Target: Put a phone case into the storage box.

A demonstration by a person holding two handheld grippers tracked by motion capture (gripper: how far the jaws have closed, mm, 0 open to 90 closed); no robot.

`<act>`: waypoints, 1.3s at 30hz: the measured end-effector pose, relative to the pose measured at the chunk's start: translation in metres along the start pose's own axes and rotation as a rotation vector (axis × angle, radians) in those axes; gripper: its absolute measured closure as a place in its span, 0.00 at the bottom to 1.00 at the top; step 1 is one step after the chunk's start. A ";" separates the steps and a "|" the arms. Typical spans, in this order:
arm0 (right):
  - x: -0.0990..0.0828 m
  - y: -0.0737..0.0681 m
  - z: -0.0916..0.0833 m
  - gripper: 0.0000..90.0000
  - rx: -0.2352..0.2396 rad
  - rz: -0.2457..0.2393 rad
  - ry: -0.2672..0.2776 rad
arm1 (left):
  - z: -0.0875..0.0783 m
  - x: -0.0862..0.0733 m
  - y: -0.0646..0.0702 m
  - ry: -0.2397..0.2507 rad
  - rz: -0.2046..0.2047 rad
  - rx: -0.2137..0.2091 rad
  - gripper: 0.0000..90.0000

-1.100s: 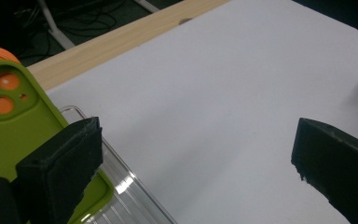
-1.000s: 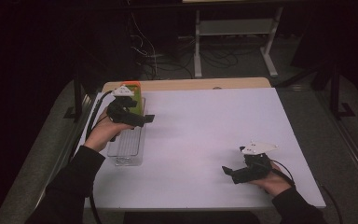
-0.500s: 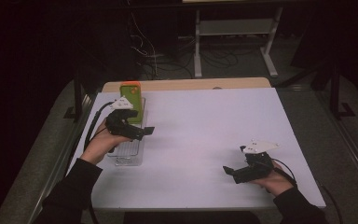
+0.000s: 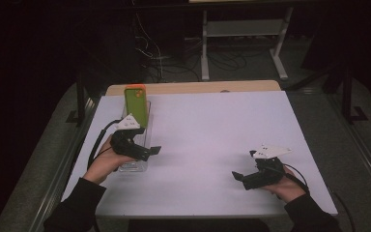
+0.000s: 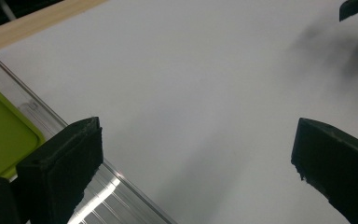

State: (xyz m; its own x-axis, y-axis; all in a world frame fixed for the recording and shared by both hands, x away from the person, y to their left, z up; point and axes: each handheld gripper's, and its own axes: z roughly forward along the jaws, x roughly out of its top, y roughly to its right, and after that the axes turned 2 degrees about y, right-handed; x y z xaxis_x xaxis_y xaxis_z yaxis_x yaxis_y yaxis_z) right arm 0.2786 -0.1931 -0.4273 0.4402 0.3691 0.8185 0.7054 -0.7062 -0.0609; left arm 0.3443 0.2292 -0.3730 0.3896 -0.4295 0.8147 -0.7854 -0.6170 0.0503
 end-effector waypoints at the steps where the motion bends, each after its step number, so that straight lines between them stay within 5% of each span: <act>1: 0.000 0.001 0.000 0.00 -0.001 -0.007 -0.001 | 0.000 -0.002 0.001 -0.004 -0.002 0.000 0.02; 23: 0.000 0.003 -0.018 0.00 0.003 0.013 0.044 | -0.014 -0.030 0.015 0.056 0.007 -0.017 0.02; 39: 0.008 0.000 -0.022 0.00 0.023 -0.023 0.067 | -0.018 -0.042 0.015 0.058 0.021 -0.007 0.02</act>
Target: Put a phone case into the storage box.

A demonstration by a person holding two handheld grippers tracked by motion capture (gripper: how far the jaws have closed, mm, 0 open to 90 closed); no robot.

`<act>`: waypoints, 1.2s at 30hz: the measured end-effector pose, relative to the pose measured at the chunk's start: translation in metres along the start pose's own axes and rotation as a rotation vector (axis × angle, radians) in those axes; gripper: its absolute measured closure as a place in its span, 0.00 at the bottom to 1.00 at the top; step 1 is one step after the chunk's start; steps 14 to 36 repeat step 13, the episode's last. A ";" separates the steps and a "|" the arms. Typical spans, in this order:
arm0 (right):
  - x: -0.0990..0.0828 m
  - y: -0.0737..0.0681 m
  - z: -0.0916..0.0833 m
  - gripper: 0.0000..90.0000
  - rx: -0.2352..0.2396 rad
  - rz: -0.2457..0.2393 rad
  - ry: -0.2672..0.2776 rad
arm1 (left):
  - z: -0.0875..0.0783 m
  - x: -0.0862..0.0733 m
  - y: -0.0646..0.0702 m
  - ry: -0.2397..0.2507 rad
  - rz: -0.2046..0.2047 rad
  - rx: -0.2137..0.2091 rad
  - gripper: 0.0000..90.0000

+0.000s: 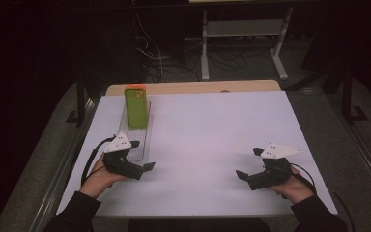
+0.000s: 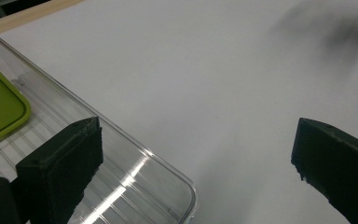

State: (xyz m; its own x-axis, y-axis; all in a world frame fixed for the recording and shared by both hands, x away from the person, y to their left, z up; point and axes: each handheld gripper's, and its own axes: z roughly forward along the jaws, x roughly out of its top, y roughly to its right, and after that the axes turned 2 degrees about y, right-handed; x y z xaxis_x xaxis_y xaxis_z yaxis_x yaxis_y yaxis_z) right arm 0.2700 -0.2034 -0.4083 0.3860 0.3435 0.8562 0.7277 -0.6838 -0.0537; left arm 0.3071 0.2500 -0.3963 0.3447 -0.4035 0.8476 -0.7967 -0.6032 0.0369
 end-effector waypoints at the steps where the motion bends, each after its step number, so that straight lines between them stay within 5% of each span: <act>1: 0.000 0.000 0.000 0.00 0.001 0.001 0.000 | 0.000 0.000 0.000 -0.004 0.005 0.000 0.02; 36: 0.000 0.000 0.001 0.00 0.004 0.006 -0.001 | 0.000 0.000 0.001 -0.003 0.007 -0.006 0.02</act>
